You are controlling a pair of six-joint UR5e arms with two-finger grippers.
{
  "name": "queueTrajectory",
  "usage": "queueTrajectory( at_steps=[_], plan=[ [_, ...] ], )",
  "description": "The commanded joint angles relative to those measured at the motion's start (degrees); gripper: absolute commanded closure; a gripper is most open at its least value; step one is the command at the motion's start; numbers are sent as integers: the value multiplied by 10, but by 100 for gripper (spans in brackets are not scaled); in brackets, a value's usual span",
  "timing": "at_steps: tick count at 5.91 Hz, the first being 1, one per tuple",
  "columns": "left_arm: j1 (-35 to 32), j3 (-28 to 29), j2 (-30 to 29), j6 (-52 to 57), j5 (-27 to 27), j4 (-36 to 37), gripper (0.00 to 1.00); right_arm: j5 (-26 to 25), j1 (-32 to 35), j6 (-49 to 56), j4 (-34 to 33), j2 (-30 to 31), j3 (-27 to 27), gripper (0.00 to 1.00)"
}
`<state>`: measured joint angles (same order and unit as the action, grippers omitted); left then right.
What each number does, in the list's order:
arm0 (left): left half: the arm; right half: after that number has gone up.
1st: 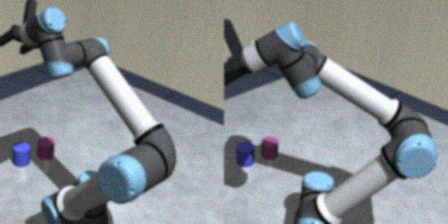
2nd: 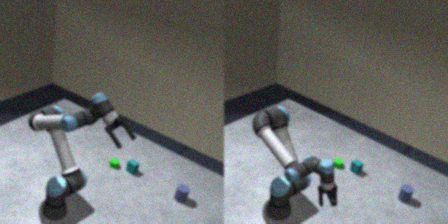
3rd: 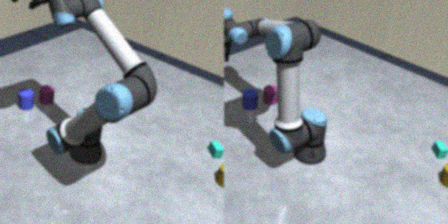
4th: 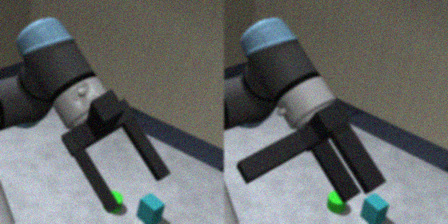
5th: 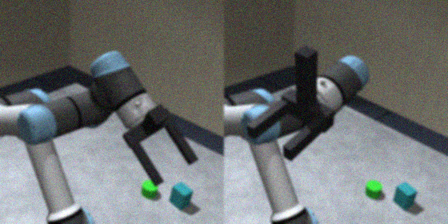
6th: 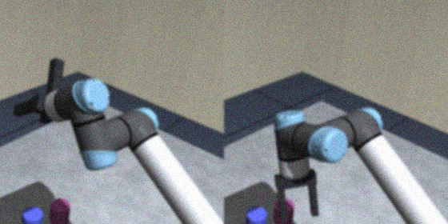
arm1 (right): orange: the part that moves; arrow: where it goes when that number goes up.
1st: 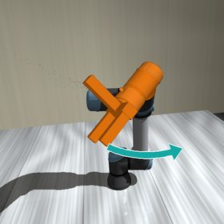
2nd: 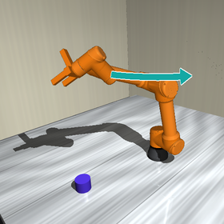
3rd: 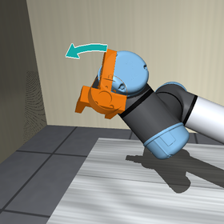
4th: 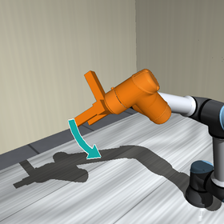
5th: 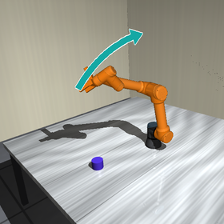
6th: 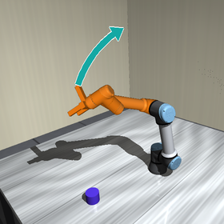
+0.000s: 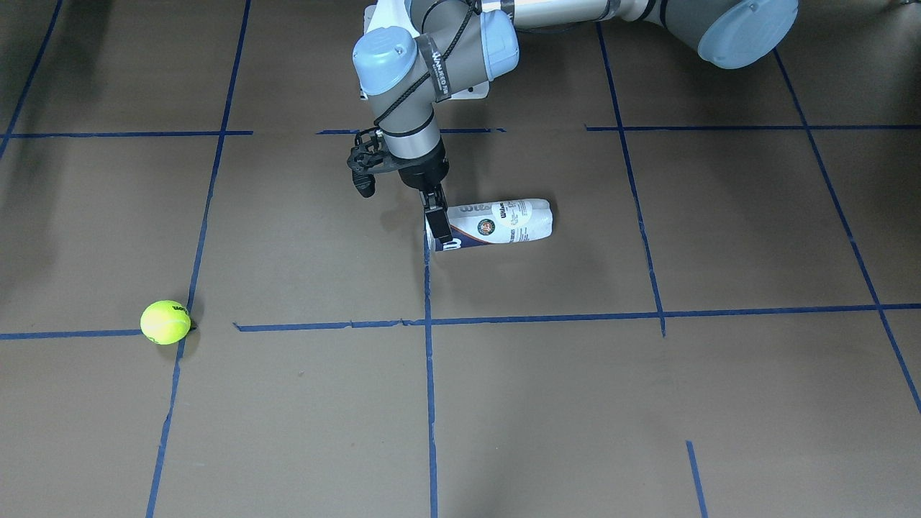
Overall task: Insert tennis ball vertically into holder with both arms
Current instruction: 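Grasp the can's open end with the left gripper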
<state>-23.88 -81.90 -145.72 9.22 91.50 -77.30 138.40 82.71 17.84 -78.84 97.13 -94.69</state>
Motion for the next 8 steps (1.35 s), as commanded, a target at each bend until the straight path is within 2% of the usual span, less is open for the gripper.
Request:
queueTrajectory(
  at_steps=[1,3,4,6,8],
  plan=[
    [11,6,1,-17,0,-5,1,9,0,2,0,3,3,0],
    [16,9,-3,-14,-11,-6,1,9,1,2,1,7,1,0],
    [16,23,-3,-10,-33,-19,1,9,0,1,1,7,0,0],
    [16,54,-2,-9,-41,-61,1,10,0,0,1,7,-1,0],
    [16,59,-1,-7,-52,-62,1,9,0,0,1,7,-1,0]
  ],
)
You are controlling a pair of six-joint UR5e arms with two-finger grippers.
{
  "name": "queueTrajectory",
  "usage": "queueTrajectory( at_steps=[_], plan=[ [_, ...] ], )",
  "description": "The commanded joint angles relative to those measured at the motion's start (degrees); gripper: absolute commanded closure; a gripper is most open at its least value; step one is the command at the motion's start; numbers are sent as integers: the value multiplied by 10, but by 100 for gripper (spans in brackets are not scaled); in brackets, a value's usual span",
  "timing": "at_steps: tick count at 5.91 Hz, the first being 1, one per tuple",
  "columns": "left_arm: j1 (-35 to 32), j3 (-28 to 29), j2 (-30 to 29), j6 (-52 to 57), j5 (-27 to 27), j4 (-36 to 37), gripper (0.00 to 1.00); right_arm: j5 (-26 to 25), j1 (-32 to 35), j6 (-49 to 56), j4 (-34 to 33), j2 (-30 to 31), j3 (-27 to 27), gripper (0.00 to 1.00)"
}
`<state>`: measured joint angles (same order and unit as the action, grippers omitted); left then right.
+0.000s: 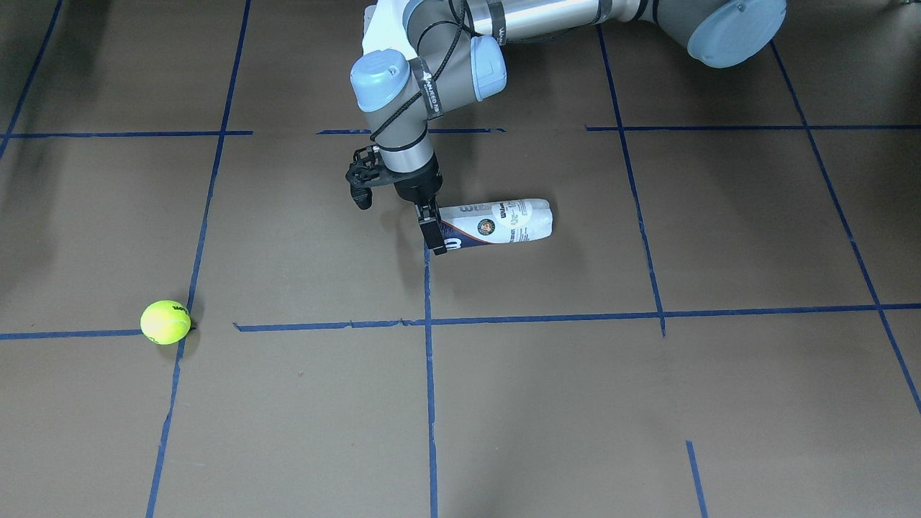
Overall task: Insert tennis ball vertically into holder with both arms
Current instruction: 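Grasp the can's open end with the left gripper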
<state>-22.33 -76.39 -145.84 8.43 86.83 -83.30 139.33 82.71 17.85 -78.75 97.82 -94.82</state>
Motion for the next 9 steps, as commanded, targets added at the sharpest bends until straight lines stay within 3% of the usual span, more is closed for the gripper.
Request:
queueTrajectory(
  at_steps=[1,7,9],
  plan=[
    [0,4,0,2,-5,-2,1,0,0,0,0,0,0,0],
    [7,8,-2,17,-17,-1,1,-1,0,1,0,0,2,0],
    [11,8,-2,14,-18,0,18,1,0,0,0,1,2,0]
  ],
)
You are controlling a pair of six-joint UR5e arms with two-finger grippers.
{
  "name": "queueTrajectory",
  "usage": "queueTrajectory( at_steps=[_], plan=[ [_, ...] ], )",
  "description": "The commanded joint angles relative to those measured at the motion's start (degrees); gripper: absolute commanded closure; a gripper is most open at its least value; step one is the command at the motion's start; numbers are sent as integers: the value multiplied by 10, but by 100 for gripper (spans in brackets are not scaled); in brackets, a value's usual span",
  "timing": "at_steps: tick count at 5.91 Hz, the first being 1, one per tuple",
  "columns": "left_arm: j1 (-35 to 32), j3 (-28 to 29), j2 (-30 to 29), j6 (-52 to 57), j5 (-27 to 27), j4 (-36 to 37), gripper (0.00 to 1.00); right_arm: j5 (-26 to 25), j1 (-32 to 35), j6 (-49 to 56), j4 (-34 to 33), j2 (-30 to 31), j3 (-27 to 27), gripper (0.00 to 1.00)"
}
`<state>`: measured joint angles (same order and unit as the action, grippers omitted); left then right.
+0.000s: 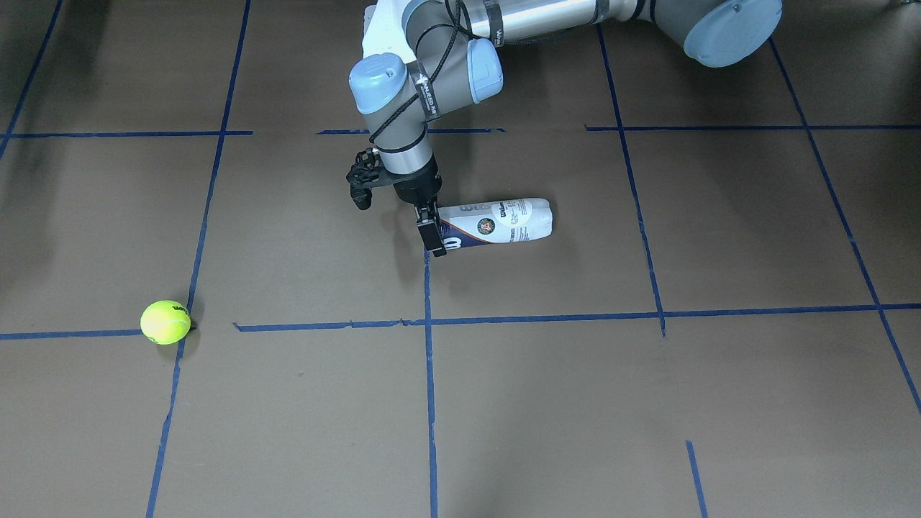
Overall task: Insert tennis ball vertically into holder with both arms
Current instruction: 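Grasp the can's open end with the left gripper, then stand the can upright with the left gripper while the right arm reaches out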
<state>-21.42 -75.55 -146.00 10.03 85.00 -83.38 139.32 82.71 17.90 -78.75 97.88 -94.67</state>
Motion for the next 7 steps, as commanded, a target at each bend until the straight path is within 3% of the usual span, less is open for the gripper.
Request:
queueTrajectory(
  at_steps=[1,2,3,5,7],
  plan=[
    [2,-2,-1,-2,0,1,30,1,0,-1,0,0,-1,0],
    [1,-13,-1,-1,0,1,35,3,0,-1,-1,0,-2,0],
    [-2,-61,2,-1,1,1,35,3,0,-4,-1,0,-3,0],
    [-12,-198,41,-24,4,-32,35,52,-3,-126,1,-11,-26,1],
    [-28,-216,106,-115,36,-292,35,49,-20,-267,2,-31,-68,1]
  ],
)
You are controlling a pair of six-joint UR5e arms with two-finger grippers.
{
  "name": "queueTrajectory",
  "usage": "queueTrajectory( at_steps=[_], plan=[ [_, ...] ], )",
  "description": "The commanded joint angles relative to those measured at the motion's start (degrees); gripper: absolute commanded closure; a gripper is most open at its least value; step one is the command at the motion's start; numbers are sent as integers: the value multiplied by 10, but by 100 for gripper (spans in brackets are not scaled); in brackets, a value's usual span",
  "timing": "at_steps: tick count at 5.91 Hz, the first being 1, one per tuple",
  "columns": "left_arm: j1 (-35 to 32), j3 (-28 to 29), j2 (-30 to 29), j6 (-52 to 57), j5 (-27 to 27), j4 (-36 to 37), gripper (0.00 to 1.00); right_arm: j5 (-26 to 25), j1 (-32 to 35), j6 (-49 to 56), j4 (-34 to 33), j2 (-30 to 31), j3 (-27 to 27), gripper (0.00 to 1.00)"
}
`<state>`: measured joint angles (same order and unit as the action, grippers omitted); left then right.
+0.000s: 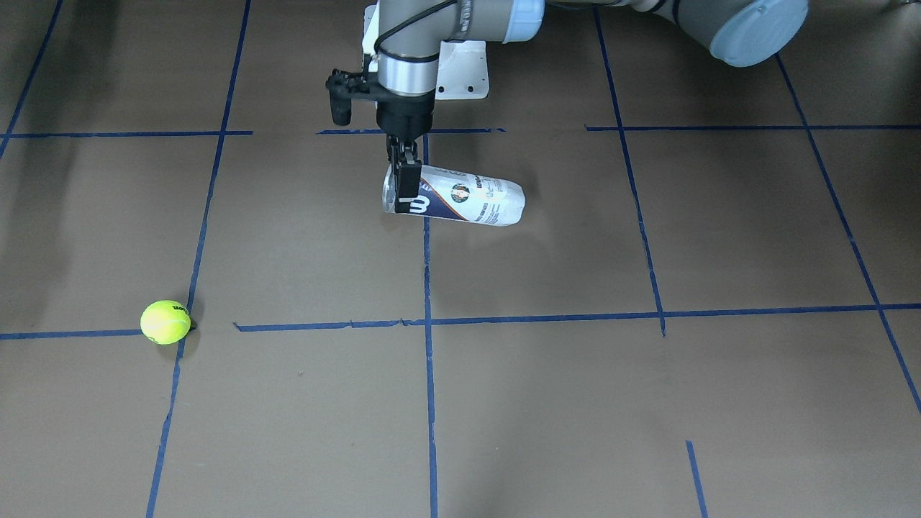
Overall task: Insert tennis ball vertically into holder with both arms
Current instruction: 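Stand the can upright with the left gripper while the right arm reaches out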
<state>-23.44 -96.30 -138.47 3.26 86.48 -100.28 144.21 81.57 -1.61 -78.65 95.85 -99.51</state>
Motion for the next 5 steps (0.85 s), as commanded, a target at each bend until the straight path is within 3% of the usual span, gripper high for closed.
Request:
queueTrajectory(
  at_steps=[1,3,5],
  plan=[
    [-30,-8,55,-93,59,-217,34,-1,-11,-147,6,-37,-27,1],
    [-52,-1,104,-170,92,-376,34,-54,-67,-320,64,-90,-25,1],
    [-50,20,138,-216,95,-505,34,-156,-148,-448,71,-147,-24,1]
  ],
)
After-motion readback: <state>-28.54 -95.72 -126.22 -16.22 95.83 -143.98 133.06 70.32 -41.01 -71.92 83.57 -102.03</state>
